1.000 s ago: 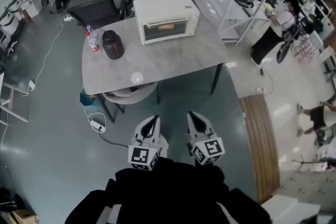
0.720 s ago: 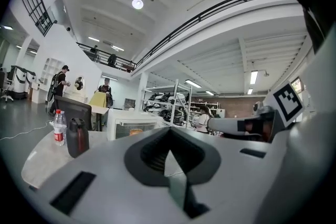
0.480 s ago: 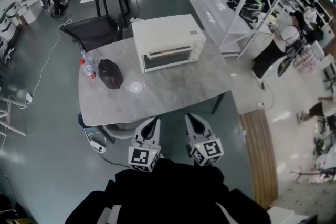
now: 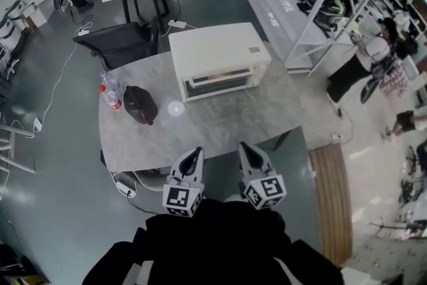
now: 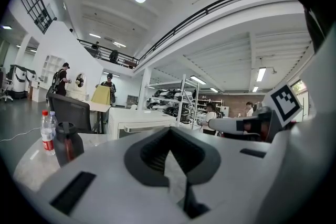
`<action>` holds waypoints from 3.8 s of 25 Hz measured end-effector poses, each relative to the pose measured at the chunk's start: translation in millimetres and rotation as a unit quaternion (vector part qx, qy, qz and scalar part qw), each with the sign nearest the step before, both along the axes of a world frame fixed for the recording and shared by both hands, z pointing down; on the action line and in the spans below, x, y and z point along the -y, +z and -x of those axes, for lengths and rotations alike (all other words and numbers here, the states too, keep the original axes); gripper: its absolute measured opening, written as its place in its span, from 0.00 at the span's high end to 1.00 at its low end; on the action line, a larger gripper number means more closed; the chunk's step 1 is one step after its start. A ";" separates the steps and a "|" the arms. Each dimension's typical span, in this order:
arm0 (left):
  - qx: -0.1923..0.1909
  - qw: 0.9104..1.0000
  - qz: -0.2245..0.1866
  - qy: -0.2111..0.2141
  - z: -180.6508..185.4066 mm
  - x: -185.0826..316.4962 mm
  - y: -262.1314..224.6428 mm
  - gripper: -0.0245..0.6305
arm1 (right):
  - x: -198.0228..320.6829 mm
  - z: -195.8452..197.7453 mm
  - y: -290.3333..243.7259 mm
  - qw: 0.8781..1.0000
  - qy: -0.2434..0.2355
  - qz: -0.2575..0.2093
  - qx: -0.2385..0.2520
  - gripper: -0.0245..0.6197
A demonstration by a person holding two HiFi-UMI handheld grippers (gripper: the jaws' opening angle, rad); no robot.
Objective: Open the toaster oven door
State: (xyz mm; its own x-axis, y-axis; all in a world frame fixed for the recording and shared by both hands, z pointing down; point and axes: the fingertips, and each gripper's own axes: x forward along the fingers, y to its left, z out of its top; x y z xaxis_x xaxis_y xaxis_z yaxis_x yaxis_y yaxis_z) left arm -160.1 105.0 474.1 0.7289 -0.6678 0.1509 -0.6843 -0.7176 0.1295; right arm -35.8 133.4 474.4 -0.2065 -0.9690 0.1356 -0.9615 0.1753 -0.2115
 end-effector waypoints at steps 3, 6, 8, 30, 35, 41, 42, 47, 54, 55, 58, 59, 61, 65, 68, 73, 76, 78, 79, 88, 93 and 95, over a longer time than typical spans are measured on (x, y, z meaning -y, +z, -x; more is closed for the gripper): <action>0.008 1.000 0.003 -0.006 -10.3 16.9 4.4 0.96 | 17.6 -11.7 4.3 1.000 -0.006 0.007 0.000 0.96; 0.002 1.000 0.012 -0.022 -26.1 36.2 3.8 0.96 | 40.2 -28.8 8.6 1.000 -0.018 0.013 0.003 0.96; 0.010 0.999 0.009 -0.033 -36.1 50.6 7.4 0.96 | 57.0 -40.9 9.5 0.999 -0.030 0.014 0.003 0.96; 0.039 0.979 0.033 -0.198 -105.4 165.8 21.7 0.96 | 199.2 -143.1 24.6 0.990 -0.135 0.037 0.007 0.95; 0.045 0.977 0.042 -0.205 -104.2 184.9 28.6 0.96 | 218.6 -148.0 30.4 0.991 -0.129 0.046 0.004 0.95; 0.051 0.976 0.045 -0.206 -95.5 215.5 32.5 0.96 | 244.8 -153.3 37.0 0.993 -0.106 0.057 0.002 0.95; 0.052 0.976 0.046 -0.206 -93.8 220.6 33.2 0.96 | 248.2 -153.3 37.4 0.993 -0.104 0.058 0.003 0.95; 0.053 0.976 0.055 -0.204 -87.8 243.6 40.7 0.96 | 266.1 -152.6 42.7 0.993 -0.097 0.059 0.003 0.95; 0.061 0.976 0.063 -0.197 -86.2 268.5 56.8 0.96 | 289.8 -154.7 62.6 0.994 -0.080 0.079 0.003 0.95; 0.062 0.977 0.064 -0.196 -85.8 271.4 58.7 0.96 | 293.1 -154.3 63.3 0.994 -0.079 0.080 0.002 0.95; 0.066 0.977 0.068 -0.192 -86.4 281.3 62.2 0.96 | 303.4 -156.0 64.8 0.994 -0.074 0.085 -0.004 0.95; 0.067 0.977 0.071 -0.191 -87.3 284.3 64.7 0.96 | 306.4 -157.6 66.9 0.993 -0.071 0.090 -0.006 0.95; 0.070 0.977 0.077 -0.187 -89.2 289.3 71.8 0.96 | 311.1 -160.5 73.6 0.993 -0.065 0.099 -0.009 0.95; 0.077 0.976 0.092 -0.183 -90.3 295.3 84.9 0.96 | 316.6 -164.8 87.0 0.991 -0.057 0.118 -0.010 0.95; 0.085 0.974 0.106 -0.180 -91.2 297.7 94.0 0.96 | 319.3 -166.9 94.3 0.990 -0.056 0.132 -0.012 0.95; 0.091 0.973 0.115 -0.179 -91.8 297.2 106.2 0.96 | 318.8 -170.0 108.5 0.988 -0.054 0.145 -0.010 0.95; 0.096 0.972 0.115 -0.179 -94.3 297.7 107.8 0.96 | 320.5 -172.6 111.2 0.987 -0.054 0.150 -0.021 0.96; 0.091 0.972 0.119 -0.181 -94.4 296.8 108.6 0.96 | 320.4 -173.1 112.2 0.986 -0.055 0.155 -0.031 0.95; 0.089 0.972 0.119 -0.183 -94.3 296.4 108.4 0.96 | 320.2 -173.2 112.0 0.986 -0.056 0.155 -0.031 0.96; 0.090 0.970 0.121 -0.188 -92.7 291.8 107.0 0.96 | 315.0 -172.1 110.8 0.986 -0.059 0.151 -0.025 0.96; 0.087 0.970 0.127 -0.188 -92.7 285.6 110.4 0.96 | 308.3 -171.4 114.3 0.985 -0.065 0.156 -0.023 0.96; 0.082 0.970 0.130 -0.188 -93.0 282.9 111.0 0.96 | 305.7 -172.7 114.2 0.985 -0.064 0.156 -0.022 0.96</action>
State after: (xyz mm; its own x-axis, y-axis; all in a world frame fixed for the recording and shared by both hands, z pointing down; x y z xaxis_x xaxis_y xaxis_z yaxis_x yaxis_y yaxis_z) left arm -67.1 -177.9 585.0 0.3934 -0.8050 0.4441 -0.9179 -0.3713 0.1401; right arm 136.9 -172.3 588.6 -0.3120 -0.8449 0.4345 -0.9450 0.2290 -0.2333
